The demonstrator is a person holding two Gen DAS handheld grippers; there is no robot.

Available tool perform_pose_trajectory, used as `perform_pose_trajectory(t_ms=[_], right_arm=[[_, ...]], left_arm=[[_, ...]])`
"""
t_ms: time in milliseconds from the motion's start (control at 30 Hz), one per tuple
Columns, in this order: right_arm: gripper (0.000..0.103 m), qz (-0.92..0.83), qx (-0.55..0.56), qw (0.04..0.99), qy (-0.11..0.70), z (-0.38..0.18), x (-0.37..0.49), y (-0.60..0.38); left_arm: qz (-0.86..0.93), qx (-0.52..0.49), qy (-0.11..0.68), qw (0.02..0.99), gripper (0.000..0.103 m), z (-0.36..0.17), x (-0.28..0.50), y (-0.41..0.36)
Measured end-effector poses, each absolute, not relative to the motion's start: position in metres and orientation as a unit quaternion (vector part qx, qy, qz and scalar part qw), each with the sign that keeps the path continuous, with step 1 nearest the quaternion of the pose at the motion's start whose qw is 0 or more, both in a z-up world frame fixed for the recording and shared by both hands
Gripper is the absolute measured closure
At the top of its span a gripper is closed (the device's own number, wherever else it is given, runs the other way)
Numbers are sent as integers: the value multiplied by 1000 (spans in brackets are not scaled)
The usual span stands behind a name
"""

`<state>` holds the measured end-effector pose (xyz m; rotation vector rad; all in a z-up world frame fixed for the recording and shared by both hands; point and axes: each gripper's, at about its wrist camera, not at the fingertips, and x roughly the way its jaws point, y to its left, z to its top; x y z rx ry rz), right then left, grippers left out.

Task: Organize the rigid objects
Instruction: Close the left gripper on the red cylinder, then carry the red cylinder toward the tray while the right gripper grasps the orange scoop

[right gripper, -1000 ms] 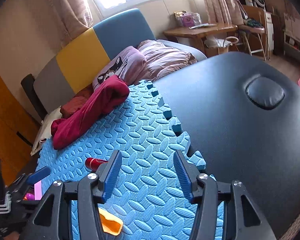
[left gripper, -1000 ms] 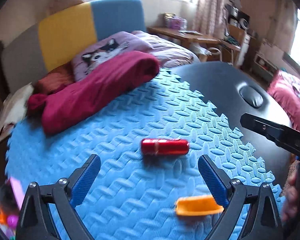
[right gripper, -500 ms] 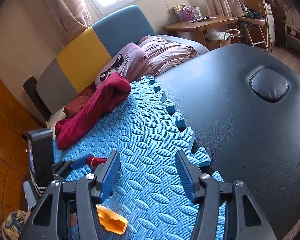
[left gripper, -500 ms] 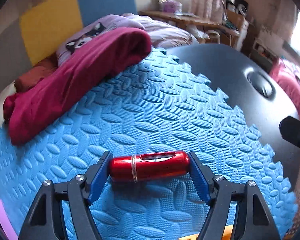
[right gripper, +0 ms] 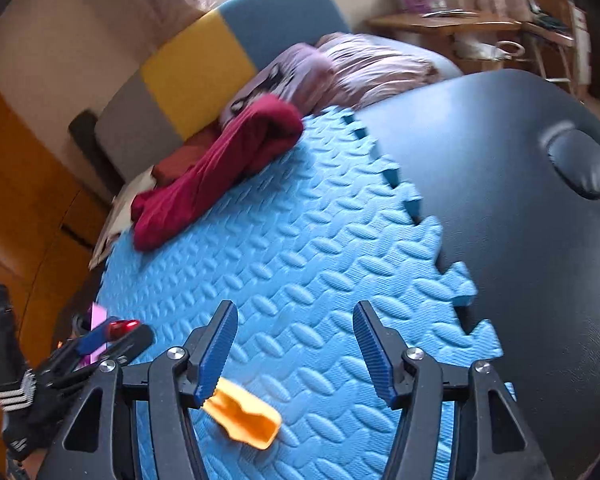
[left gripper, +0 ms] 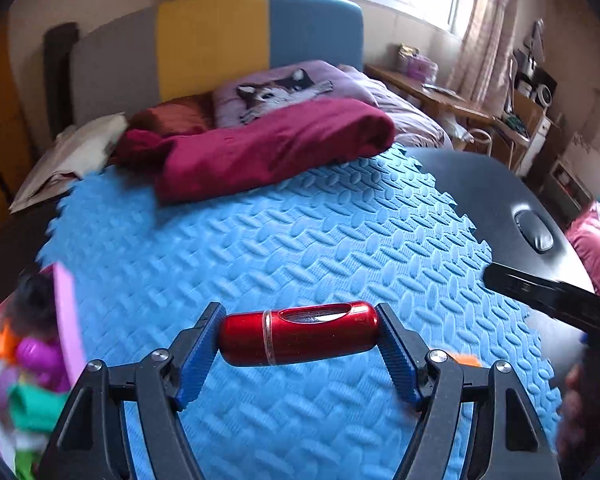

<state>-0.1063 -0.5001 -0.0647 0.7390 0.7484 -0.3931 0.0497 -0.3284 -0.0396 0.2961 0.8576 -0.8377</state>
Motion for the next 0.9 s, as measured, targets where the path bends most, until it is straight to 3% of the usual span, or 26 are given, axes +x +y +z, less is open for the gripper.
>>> perform_pose_trajectory(t_ms=[400, 433, 533, 900], right_arm=[[42, -115, 297, 852, 415, -76, -80, -468], [44, -98, 297, 852, 419, -77, -79, -464], [65, -32, 307, 847, 433, -79, -72, -453], [65, 53, 289, 841, 453, -76, -64, -421]], left_arm=[[-387, 121, 391, 826, 28, -26, 11, -261], [-385, 119, 387, 829, 28, -25, 9, -257], [-384, 109, 381, 834, 28, -18, 5, -244], [-369, 81, 360, 853, 28, 1, -5, -203]])
